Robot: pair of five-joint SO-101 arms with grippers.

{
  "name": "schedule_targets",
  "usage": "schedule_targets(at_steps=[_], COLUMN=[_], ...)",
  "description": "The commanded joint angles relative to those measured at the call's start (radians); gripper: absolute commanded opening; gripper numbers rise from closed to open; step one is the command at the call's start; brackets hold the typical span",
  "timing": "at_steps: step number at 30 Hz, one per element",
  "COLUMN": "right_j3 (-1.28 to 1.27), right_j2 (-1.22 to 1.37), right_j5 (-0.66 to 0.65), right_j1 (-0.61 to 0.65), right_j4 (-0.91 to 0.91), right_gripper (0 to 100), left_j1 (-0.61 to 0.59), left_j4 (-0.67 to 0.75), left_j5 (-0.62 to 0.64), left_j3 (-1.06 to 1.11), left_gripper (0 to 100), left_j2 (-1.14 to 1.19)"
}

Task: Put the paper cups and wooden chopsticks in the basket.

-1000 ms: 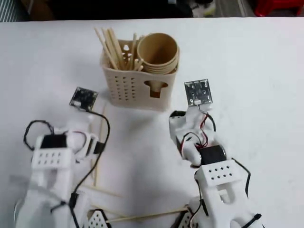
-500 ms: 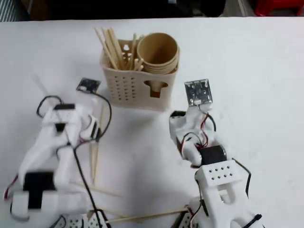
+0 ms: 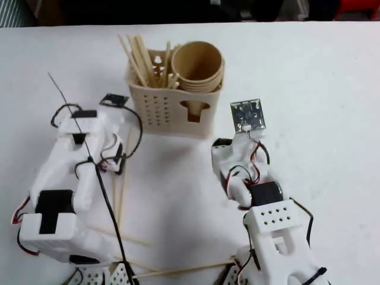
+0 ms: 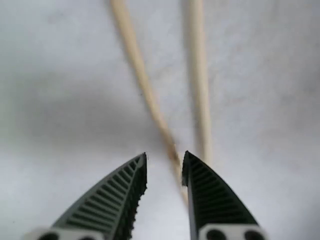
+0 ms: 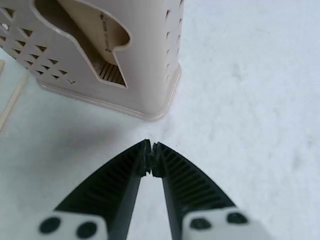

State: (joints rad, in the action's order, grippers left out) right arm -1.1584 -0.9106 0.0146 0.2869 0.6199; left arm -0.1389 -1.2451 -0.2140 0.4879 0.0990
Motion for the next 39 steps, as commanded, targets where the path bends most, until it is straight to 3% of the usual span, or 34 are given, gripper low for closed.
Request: schedule_targets(at_steps=[1,5,8,17,25,34,39], right_j3=[0.008,0.008,0.008,0.008,0.008,0.008,0.008], right_j2=[-0.021,-0.021,-0.021,-0.021,-0.021,-0.022,-0.022], right_j5=[0.0,0.0,0.0,0.0,0.0,0.0,0.0], right_j1=[-0.01,-0.01,-0.01,-0.008,-0.008,-0.01,-0.01], right_j4=[-0.013,-0.015,-0.015,-0.015,-0.013,-0.01,-0.01], right_gripper=[2.2,2.2,2.2,2.2,2.2,2.2,2.2], left_j1=[0.007,0.007,0.03,0.067,-0.005,-0.005,-0.005], left_j4=[-0.084,-0.103,-0.092,0.078,0.158,0.144,0.068], left_j5=[0.028,0.026,0.035,0.083,0.077,0.04,0.006], left_j3=[-0.095,-0.124,-0.104,0.017,0.06,0.064,0.043], left_gripper=[13,14,21,24,8,2,2], left_j2=[-0.005,-0.005,-0.004,0.005,0.007,0.007,-0.018])
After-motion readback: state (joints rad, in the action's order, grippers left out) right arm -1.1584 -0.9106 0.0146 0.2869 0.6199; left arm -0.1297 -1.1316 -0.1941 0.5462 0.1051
